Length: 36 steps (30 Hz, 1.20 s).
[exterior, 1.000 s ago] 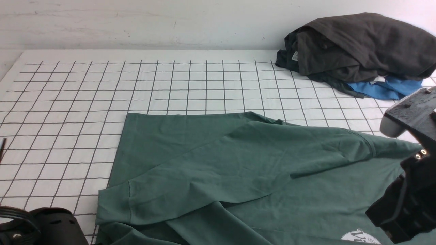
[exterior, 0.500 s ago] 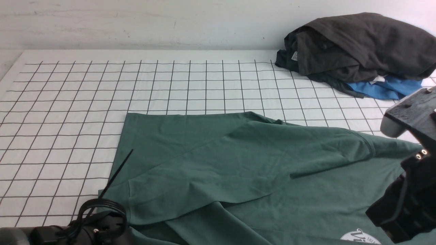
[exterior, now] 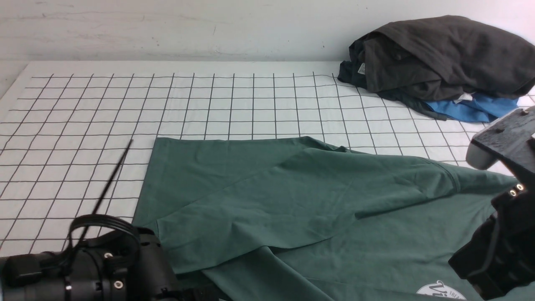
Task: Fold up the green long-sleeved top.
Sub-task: Use both arms simultaneously to clamp the lower edge of the clothing fabric
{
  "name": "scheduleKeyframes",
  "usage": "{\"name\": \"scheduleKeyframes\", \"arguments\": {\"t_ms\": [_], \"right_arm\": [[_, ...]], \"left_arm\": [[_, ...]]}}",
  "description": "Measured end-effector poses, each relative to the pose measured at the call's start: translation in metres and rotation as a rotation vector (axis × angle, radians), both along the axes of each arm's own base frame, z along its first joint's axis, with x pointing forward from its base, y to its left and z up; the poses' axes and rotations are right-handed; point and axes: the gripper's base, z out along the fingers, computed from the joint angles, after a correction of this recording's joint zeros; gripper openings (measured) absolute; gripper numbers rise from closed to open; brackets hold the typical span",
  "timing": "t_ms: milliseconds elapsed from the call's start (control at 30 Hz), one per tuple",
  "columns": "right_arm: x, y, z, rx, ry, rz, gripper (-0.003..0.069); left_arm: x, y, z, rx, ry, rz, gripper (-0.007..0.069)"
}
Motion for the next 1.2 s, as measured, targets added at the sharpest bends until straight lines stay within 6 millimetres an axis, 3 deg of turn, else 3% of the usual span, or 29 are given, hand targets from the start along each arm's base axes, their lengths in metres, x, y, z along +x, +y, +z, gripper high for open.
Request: {"name": "scheduleKeyframes", "arguments": {"t_ms": [300, 533, 667, 700, 767, 800, 833, 933, 1033, 1200], "right_arm": [[-0.016, 0.023, -0.001, -0.053, -0.036, 0.214, -0.0015], [-0.030, 0.020, -0.037, -0.197, 0.018, 0.304, 0.0010], [-0.044, 0.009, -0.075, -0.267, 0.126, 0.322, 0.0171], [-0.045, 0.008, -0.077, -0.268, 0.129, 0.322, 0.0182], [-0.047, 0.004, -0.094, -0.280, 0.114, 0.323, 0.0338], [-0.048, 0.004, -0.095, -0.284, 0.117, 0.324, 0.0338], [-0.048, 0.002, -0.103, -0.284, 0.090, 0.324, 0.0430], [-0.046, 0.001, -0.115, -0.302, 0.067, 0.334, 0.0528], [-0.044, 0.000, -0.126, -0.325, 0.051, 0.361, 0.0562], [-0.044, 0.000, -0.141, -0.359, 0.058, 0.475, 0.0554]], "left_arm": [[0.001, 0.031, 0.030, -0.016, -0.047, 0.096, -0.0003], [0.004, 0.035, 0.032, -0.035, -0.034, 0.103, -0.0003], [0.004, 0.035, 0.032, -0.042, -0.037, 0.102, -0.0003], [0.004, 0.035, 0.032, -0.042, -0.037, 0.102, -0.0003], [0.004, 0.034, 0.032, -0.047, -0.040, 0.102, -0.0003], [0.004, 0.034, 0.032, -0.047, -0.040, 0.102, -0.0003], [0.004, 0.034, 0.032, -0.052, -0.037, 0.104, -0.0003], [0.004, 0.033, 0.031, -0.065, -0.029, 0.101, -0.0003], [0.003, 0.032, 0.031, -0.080, -0.020, 0.095, -0.0003], [0.003, 0.031, 0.031, -0.085, -0.018, 0.093, -0.0003]]}}
